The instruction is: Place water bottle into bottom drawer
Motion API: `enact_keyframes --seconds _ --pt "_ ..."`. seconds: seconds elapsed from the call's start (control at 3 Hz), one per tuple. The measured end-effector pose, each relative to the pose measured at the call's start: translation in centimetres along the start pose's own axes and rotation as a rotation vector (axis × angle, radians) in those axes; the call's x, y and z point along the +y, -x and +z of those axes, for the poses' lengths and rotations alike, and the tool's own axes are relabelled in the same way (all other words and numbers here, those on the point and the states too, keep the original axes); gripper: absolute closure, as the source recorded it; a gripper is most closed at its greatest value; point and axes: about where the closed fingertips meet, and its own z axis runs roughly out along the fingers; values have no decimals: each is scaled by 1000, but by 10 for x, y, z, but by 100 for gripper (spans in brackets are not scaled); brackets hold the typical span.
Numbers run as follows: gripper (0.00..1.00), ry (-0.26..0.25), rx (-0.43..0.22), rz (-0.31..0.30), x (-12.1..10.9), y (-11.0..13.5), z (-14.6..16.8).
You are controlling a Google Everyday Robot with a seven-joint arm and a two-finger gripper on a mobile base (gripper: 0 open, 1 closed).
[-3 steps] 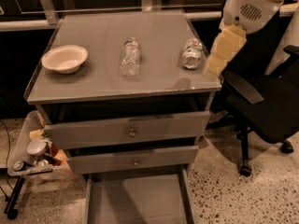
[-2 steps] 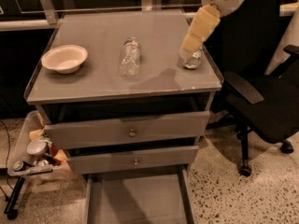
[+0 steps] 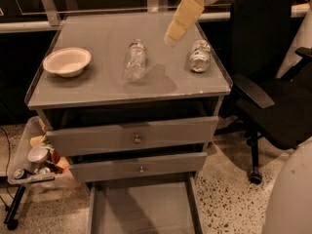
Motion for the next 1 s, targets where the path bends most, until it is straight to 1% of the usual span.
enact_keyframes --seconds 0.33,0.67,1.0 --pt "0 -3 16 45 -7 1 17" --pt "0 2 30 93 -21 5 40" --pt "0 2 30 93 -21 5 40"
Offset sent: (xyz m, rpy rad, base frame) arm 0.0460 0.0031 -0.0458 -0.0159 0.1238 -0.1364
